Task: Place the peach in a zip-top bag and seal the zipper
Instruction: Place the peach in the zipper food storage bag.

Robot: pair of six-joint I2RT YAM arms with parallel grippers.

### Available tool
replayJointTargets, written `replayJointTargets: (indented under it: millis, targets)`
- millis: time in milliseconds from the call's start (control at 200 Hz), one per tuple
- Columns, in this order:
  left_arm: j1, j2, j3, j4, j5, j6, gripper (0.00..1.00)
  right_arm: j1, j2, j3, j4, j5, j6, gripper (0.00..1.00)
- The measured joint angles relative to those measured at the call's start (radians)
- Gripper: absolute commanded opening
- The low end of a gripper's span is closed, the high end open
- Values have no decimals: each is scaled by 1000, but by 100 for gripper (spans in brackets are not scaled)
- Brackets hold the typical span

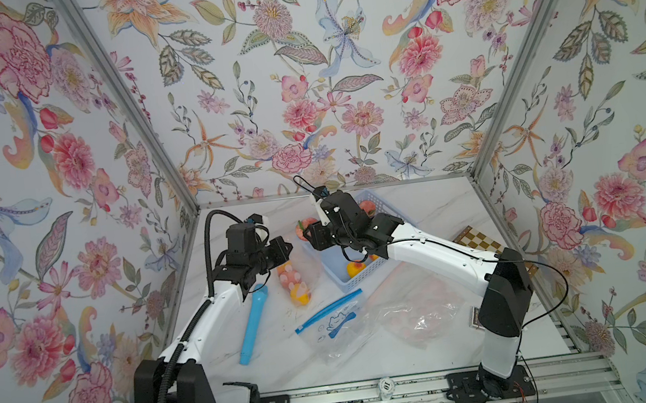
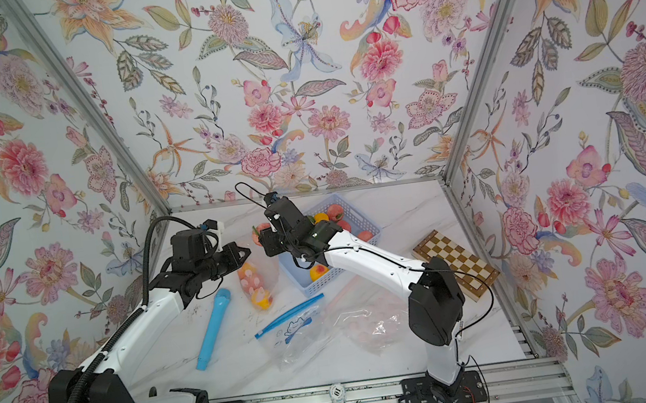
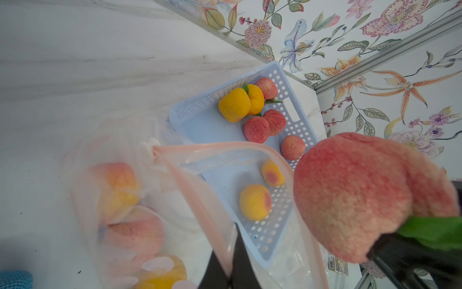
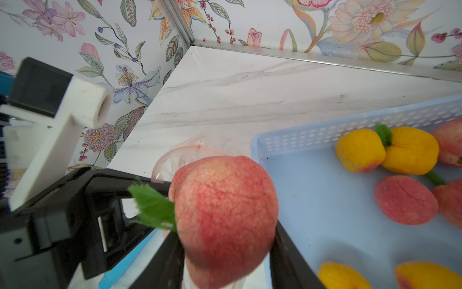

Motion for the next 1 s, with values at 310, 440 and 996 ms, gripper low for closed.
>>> replayJointTargets:
  millis: [310,440,996]
  targets:
    - [0,1,0,0,7,0,0,32,12,13,-40,37,-11,46]
    - [0,1,0,0,11,0,0,44,21,14,-60,55,-13,48]
    - [0,8,0,11,18,-8,0,62,50,41,-108,124,-37,68]
